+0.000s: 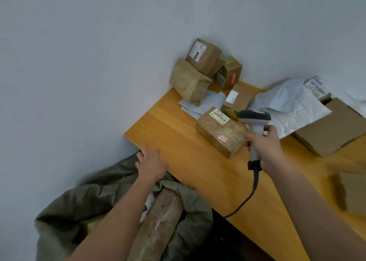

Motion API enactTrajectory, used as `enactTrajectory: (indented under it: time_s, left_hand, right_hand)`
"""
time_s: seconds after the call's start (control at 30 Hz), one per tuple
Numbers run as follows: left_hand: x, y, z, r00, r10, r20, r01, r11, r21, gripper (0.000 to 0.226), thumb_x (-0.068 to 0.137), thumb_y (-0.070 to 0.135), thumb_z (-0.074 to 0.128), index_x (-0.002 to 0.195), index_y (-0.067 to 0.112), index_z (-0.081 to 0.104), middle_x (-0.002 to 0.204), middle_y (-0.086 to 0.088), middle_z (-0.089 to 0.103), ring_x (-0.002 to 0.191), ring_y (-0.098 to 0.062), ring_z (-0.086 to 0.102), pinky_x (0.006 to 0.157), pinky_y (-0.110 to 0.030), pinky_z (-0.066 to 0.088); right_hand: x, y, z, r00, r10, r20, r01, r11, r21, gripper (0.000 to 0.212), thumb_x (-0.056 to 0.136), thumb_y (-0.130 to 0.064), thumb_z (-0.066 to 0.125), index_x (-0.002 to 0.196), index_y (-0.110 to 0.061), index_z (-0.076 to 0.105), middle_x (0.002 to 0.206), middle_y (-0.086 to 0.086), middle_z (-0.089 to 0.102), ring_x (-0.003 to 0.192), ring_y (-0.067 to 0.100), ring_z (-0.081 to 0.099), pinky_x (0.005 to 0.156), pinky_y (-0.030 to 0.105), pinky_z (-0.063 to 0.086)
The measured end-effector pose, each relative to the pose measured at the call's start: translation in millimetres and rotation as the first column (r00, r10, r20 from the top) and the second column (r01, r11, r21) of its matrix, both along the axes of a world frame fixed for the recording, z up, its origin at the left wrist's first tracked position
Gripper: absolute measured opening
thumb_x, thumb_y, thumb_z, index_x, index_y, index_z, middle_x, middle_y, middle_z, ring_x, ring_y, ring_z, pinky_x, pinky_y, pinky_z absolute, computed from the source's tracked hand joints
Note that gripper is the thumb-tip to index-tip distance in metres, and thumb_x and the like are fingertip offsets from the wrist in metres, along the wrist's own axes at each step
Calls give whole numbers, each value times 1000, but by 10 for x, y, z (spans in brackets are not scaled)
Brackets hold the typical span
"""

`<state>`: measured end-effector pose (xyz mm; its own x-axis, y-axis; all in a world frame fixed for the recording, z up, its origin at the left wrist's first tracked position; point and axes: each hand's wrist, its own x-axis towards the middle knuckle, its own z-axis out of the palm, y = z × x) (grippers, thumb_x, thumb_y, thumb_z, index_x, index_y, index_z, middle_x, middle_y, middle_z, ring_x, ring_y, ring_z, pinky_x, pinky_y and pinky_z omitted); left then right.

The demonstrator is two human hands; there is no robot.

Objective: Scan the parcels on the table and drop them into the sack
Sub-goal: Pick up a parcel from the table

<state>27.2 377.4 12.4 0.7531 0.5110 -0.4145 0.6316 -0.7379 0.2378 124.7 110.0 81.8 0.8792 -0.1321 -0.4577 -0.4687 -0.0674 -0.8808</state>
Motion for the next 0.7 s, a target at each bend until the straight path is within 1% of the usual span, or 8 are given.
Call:
enactTrajectory:
  time_s: [0.1,0.23,0.37,0.5,0.53,0.6,0.67,0.7]
  left_hand:
    - [423,-374,-107,994,-110,-7,109,991,-84,61,95,35,55,148,19,29,156,-9,5,143,-37,12,112,-51,30]
    - [865,-881,-197,982,-150,117,180,931,-318,68,95,29,59,150,18,21,151,-7,15,139,-31,25,109,-43,37]
    - [1185,-1201,-252,979,93,181,26,825,-565,66,95,30,61,148,13,25,146,-6,32,133,-26,40,108,-39,39]
    - [1339,-1285,-417,921,390,-4,-256,597,-761,67,93,35,64,146,17,27,144,-6,47,124,-28,52,104,-45,45]
    - [1358,-1290,-447,901,434,-18,-299,591,-749,77,91,37,66,149,15,21,146,-8,44,126,-29,50,105,-45,44]
    - [1404,-1235,-492,889,450,81,-292,695,-657,97,84,37,74,153,17,9,152,-9,30,135,-28,36,108,-41,39]
    - [1460,-1101,-527,908,376,183,-208,787,-581,102,81,35,78,154,23,7,152,-7,21,138,-25,29,102,-36,36]
    - [1500,-1029,-544,918,351,183,-185,789,-586,103,80,38,78,154,25,8,153,-6,21,138,-26,30,101,-36,36]
  right_hand:
    - [248,-157,-66,1000,-3,-9,3,1000,7,40,88,-10,68,116,-20,42,97,7,59,71,17,61,66,33,52]
    - [472,-302,-260,999,36,-35,-36,999,-5,40,88,-10,69,118,-18,43,98,9,60,71,19,61,66,35,53]
    - [660,-347,-468,986,134,-99,-134,991,-1,41,90,-12,67,120,-21,41,97,9,59,72,18,62,69,35,55]
    - [800,-341,-650,969,187,-162,-181,982,53,45,90,-10,67,125,-19,41,104,10,59,71,17,61,63,30,52]
    - [808,-342,-689,965,197,-171,-190,980,59,46,90,-10,67,126,-19,41,105,9,58,71,17,61,62,29,52]
    - [806,-346,-760,963,204,-179,-196,979,60,46,90,-9,67,126,-19,40,106,7,57,70,17,61,60,28,52]
    - [800,-359,-809,962,204,-182,-197,979,55,45,90,-9,67,125,-20,40,106,5,56,67,17,61,59,28,51]
    - [797,-377,-828,959,214,-186,-210,977,41,45,90,-10,67,124,-20,40,106,5,56,66,17,61,59,28,51]
